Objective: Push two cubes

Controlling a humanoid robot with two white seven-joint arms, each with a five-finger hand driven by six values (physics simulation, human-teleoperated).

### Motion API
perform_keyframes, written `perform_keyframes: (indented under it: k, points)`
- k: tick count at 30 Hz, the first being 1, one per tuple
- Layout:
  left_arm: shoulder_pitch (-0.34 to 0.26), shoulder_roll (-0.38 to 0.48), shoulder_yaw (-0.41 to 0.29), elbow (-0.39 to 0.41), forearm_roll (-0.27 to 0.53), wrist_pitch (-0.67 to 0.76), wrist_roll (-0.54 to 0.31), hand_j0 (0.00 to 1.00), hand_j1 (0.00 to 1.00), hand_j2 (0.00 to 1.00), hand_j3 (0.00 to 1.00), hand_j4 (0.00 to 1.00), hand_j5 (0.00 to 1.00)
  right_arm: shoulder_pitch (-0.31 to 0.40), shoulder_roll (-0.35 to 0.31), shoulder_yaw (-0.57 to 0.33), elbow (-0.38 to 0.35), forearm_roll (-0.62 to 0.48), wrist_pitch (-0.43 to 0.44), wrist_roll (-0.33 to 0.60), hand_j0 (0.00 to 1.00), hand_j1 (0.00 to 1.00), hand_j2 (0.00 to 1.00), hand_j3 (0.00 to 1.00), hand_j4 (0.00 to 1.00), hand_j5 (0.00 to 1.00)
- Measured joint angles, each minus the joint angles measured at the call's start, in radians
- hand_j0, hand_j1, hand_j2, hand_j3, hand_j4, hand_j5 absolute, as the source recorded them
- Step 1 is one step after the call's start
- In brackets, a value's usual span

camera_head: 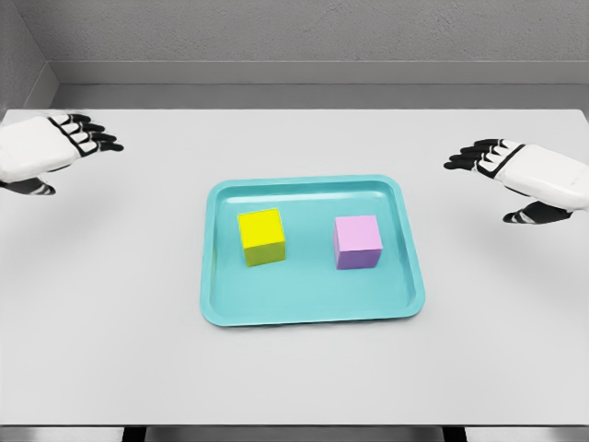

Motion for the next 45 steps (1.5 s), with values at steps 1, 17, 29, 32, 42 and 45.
perform_keyframes:
  k: [1, 17, 29, 32, 42, 45]
  points:
    - [0.000, 0.001, -0.002, -0.005, 0.000, 0.000, -0.001, 1.00, 1.00, 1.00, 1.00, 1.00, 1.00, 0.000, 0.000, 0.000, 0.000, 0.000, 0.000, 0.000, 1.00, 1.00, 1.00, 1.00, 1.00, 1.00]
    - [0.034, -0.003, -0.006, -0.036, -0.003, 0.000, -0.039, 0.76, 0.76, 0.76, 0.76, 0.76, 0.76, -0.158, 0.056, 0.013, 0.004, 0.159, -0.001, 0.290, 0.79, 0.79, 0.79, 0.79, 0.79, 0.79]
    - [0.035, -0.065, -0.012, -0.108, -0.015, 0.000, -0.109, 0.77, 0.77, 0.77, 0.77, 0.77, 0.77, -0.107, 0.202, 0.027, 0.060, 0.217, -0.001, 0.310, 0.60, 0.60, 0.60, 0.60, 0.60, 0.60]
    - [0.031, -0.077, -0.013, -0.123, -0.015, 0.000, -0.119, 0.77, 0.77, 0.77, 0.77, 0.77, 0.77, -0.092, 0.227, 0.026, 0.059, 0.217, -0.001, 0.310, 0.60, 0.60, 0.60, 0.60, 0.60, 0.60]
    - [0.018, -0.140, -0.027, -0.132, -0.018, -0.001, -0.159, 0.77, 0.77, 0.77, 0.77, 0.77, 0.77, -0.089, 0.260, 0.033, 0.053, 0.218, -0.001, 0.312, 0.60, 0.60, 0.60, 0.60, 0.60, 0.60]
    - [0.017, -0.162, -0.030, -0.132, -0.017, -0.001, -0.174, 0.77, 0.77, 0.77, 0.77, 0.77, 0.77, -0.087, 0.262, 0.035, 0.042, 0.220, -0.001, 0.314, 0.60, 0.60, 0.60, 0.60, 0.60, 0.60]
